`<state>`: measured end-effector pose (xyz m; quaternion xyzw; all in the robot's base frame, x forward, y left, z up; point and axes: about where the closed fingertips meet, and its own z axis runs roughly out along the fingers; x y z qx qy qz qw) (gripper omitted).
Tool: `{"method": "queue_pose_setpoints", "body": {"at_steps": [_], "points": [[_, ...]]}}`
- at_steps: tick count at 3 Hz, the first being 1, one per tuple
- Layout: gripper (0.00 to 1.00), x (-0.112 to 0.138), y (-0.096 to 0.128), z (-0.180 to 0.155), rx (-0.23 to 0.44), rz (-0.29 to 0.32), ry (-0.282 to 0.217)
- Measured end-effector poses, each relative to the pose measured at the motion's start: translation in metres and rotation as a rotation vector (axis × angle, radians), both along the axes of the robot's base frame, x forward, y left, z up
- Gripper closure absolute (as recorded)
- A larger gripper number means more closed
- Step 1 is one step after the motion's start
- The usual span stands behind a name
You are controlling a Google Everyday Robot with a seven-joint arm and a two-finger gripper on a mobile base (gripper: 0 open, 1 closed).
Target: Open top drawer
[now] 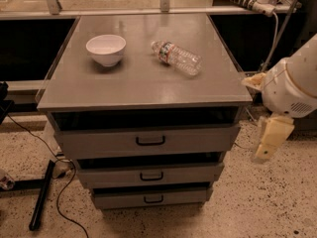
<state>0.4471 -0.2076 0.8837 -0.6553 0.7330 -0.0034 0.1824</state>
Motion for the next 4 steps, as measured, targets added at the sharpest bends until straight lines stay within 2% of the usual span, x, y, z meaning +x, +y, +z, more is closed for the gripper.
{"method": "queue_pose_setpoints", "body": {"at_steps": [1, 2, 3, 4], "points": [[0.00, 0.003, -0.001, -0.024, 0.038, 0.074, -0.051], [0.00, 0.003, -0.001, -0.024, 0.038, 0.074, -0.051], [0.00, 0.005, 0.000, -0.041, 0.042, 0.095, -0.059], [0.00, 0.011, 0.000, -0.072, 0.094, 0.132, -0.081]]}}
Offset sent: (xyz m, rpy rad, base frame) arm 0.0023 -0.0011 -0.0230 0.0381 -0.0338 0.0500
